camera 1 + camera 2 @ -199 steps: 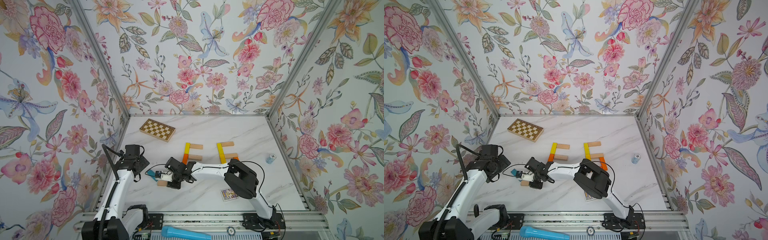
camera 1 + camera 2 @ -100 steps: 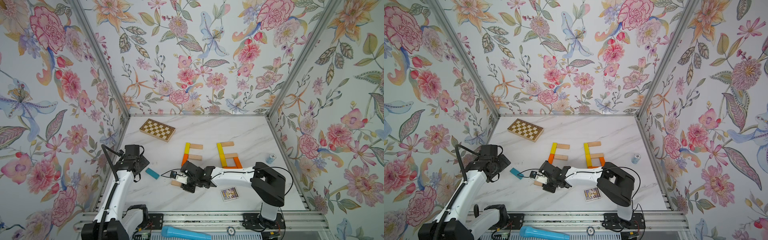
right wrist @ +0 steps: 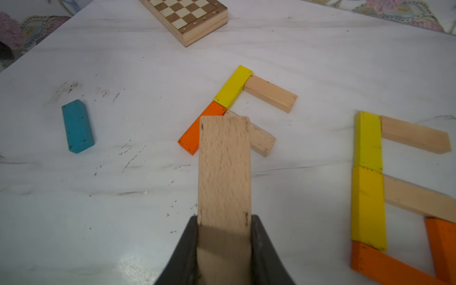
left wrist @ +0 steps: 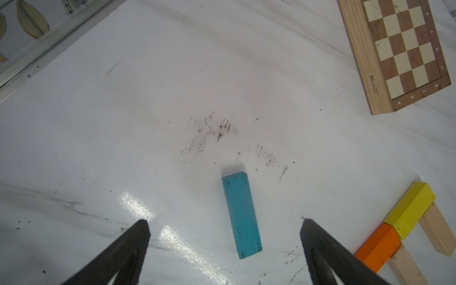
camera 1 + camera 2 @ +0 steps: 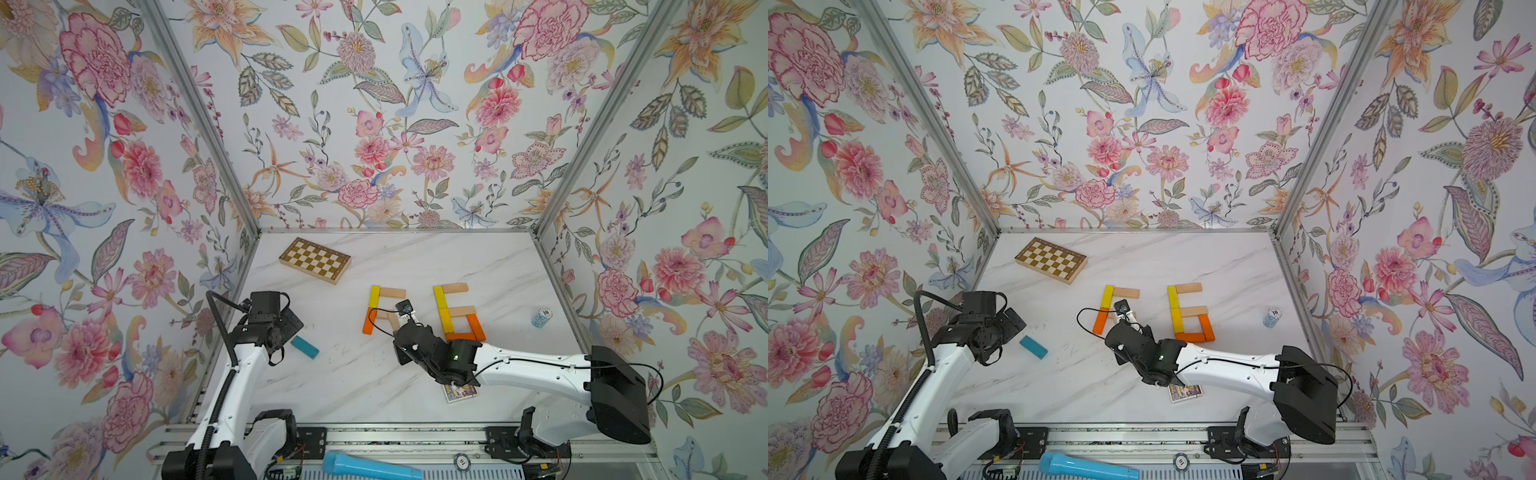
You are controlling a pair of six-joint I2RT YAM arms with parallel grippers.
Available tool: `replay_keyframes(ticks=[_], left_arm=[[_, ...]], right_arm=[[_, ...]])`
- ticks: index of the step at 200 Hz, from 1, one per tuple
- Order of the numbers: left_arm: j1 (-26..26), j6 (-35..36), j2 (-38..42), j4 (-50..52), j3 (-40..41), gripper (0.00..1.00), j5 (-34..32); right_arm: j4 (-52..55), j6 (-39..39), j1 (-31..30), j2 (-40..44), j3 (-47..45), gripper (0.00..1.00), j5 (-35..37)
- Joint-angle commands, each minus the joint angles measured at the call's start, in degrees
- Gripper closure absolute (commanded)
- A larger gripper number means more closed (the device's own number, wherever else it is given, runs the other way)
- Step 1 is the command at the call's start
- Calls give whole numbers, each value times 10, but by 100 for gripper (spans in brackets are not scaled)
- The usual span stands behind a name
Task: Assemble the number 6 with building blocks
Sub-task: Pick up the building block from the center of the board, then place the building block at the center of the board.
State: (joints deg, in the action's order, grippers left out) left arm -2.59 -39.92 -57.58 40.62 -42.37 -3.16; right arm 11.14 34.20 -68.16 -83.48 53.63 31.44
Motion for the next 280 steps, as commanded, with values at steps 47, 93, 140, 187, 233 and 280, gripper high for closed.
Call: replay_keyframes(ticks=[47,93,140,187,233,280], left_arm=[[46,7,24,-7,10,1,3],[61,8,23,-6,8,1,0],[77,8,28,-5,7,1,-6],[80,7,37,-6,9,1,-11],[81,6,43,-7,9,1,-16],[82,7,40,-7,10,1,-14]], right_arm=[[147,345,-29,-102,73,82,64],[176,385,-33,-176,121,82,49],[175,377,-29,-234,151,82,14],[197,359,-17,-270,173,81,-6],[229,337,-7,-289,202,61,-20],[236,257,11,-219,225,43,11]])
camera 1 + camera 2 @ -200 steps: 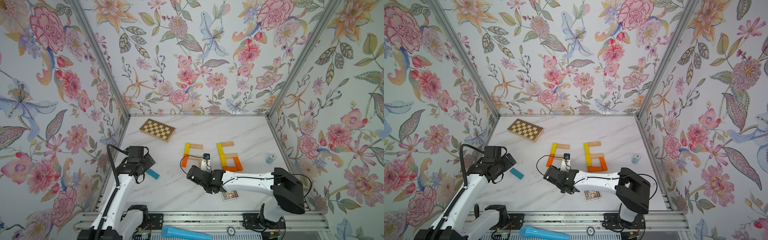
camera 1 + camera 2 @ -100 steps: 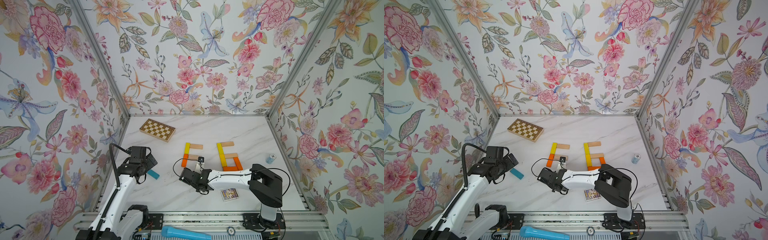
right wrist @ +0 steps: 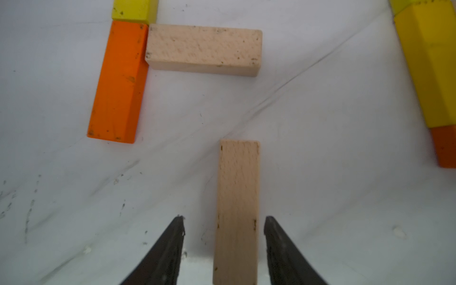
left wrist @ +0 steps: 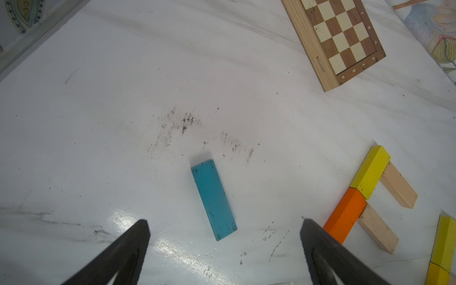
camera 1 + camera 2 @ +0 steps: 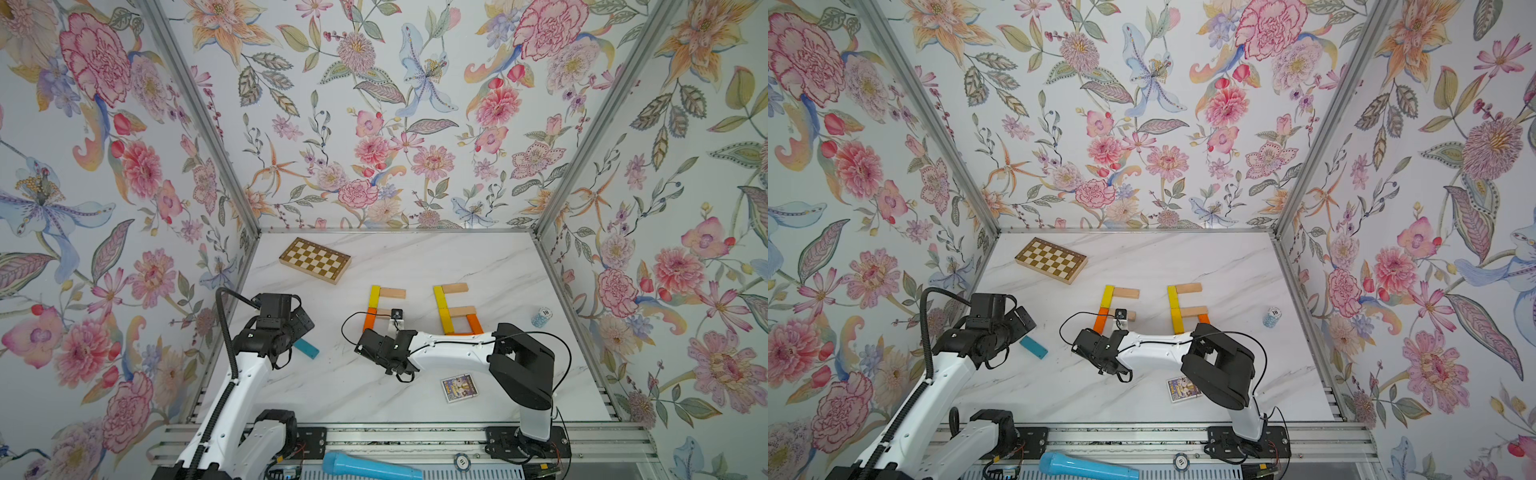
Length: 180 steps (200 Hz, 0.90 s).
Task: Assemble the number 6 with building blocks
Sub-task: Place the building block at the center of the board.
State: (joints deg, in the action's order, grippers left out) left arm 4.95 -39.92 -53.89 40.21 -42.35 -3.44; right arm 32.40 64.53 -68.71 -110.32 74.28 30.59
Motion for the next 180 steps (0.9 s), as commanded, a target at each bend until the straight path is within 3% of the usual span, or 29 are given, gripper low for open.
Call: replay_keyframes(ticks=[1,52,118,180], left_arm=[[7,7,2,-3,9,1,-10],[8,11,4,-9,11,1,1],[15,11,2,-11,13,1,5],[25,23,-6,-20,14,1,34]], right_arm=[[23,-46,18,51,17,43,19],[12,-48,49,80,-9,46,-22],[2,-49,69,33,5,52,-104],[3,-39,72,-1,2,53,-133]])
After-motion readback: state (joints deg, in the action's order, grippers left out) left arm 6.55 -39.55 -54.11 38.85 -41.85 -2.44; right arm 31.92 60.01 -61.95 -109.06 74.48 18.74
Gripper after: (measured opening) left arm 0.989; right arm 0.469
